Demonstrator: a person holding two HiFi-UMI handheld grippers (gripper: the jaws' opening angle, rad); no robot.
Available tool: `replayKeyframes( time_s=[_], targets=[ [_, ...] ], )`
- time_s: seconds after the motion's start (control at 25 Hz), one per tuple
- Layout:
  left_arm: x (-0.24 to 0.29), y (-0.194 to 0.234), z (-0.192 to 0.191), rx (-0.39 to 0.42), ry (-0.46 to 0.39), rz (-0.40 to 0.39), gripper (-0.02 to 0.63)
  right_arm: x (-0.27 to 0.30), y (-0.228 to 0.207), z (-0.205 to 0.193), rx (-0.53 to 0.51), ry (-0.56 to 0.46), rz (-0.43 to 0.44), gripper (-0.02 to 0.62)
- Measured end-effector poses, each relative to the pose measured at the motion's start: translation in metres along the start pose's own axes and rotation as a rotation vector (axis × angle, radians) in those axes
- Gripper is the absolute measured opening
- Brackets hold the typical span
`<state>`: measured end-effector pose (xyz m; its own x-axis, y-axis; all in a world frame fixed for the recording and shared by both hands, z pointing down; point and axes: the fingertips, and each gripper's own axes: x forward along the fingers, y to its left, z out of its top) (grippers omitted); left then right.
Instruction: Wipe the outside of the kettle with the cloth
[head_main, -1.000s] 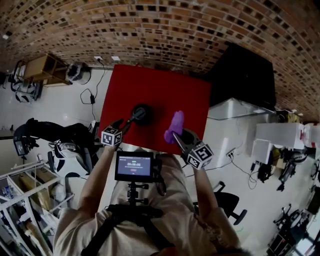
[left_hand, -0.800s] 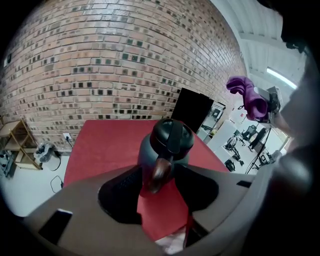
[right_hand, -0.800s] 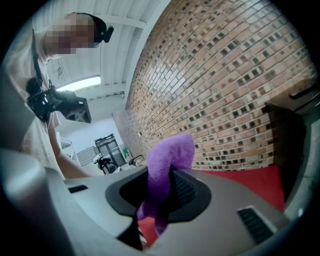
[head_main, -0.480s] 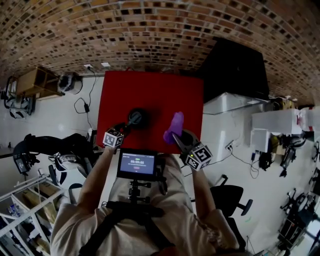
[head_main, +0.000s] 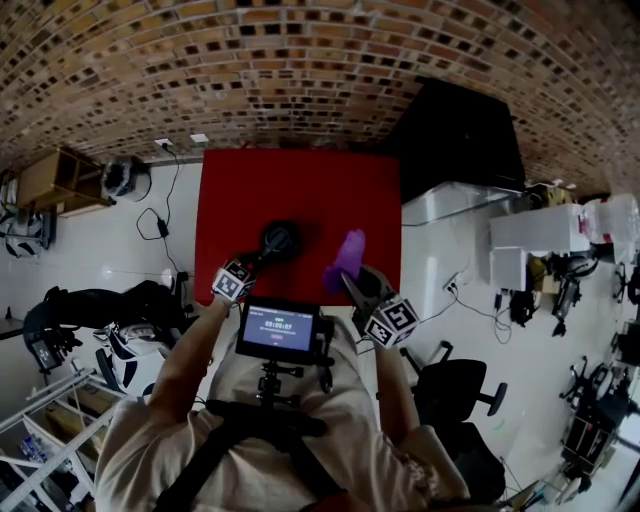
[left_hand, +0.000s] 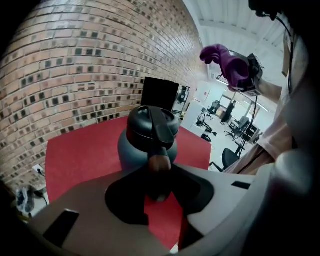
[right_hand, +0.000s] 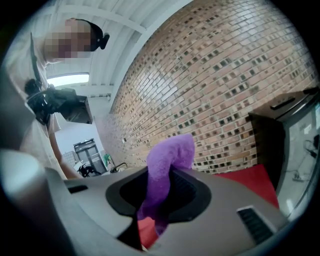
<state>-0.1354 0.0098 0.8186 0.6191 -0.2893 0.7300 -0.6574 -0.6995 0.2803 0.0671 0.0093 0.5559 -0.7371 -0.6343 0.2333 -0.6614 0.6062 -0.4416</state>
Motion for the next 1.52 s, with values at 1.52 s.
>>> replayKeyframes(
  time_s=[1.52],
  targets=[
    [-0.133, -0.023, 0.192, -0.324, -0.557, -0.264, 0.112, 0.072, 0.022, 0.053, -0.187, 0.063, -0.023, 0.115]
  ],
)
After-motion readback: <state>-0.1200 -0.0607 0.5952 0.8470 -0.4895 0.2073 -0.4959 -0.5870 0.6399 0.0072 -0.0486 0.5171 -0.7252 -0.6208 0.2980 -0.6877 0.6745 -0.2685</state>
